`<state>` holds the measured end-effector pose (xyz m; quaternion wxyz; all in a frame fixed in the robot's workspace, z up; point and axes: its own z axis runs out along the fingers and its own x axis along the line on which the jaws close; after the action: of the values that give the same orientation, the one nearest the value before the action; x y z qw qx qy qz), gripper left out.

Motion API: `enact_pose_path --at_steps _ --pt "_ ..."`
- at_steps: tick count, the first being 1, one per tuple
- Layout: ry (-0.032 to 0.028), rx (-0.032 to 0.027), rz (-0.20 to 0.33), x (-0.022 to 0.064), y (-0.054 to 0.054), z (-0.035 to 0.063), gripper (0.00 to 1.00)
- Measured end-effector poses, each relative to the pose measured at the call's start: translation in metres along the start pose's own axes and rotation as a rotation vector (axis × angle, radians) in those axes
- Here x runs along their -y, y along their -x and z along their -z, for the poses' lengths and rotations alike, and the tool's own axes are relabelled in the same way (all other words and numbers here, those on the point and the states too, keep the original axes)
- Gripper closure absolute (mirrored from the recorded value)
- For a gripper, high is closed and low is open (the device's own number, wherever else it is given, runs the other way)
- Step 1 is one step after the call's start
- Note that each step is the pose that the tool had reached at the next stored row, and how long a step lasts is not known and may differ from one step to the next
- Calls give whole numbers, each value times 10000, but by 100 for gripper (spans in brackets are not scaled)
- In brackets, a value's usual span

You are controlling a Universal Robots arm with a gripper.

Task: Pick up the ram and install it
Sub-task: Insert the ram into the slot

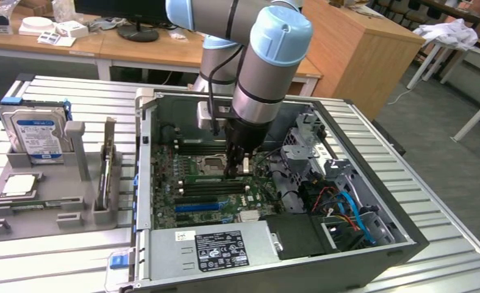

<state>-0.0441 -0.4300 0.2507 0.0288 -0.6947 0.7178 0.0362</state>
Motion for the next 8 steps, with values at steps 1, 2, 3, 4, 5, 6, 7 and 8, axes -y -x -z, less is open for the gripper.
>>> enact_pose_path --at_steps 1,2,3,4,5,6,7,8 --pt "0 0 0 0 0 0 88" --pt "0 0 1 0 -1 -4 88" --pt "0 0 1 0 -2 -13 88" --pt "0 1 0 0 -3 -24 88" --pt "0 0 0 0 -4 -36 88" --pt "0 1 0 0 -5 -45 88" --pt "1 0 0 1 -6 -54 88" --pt "0 0 1 1 -7 -60 88"
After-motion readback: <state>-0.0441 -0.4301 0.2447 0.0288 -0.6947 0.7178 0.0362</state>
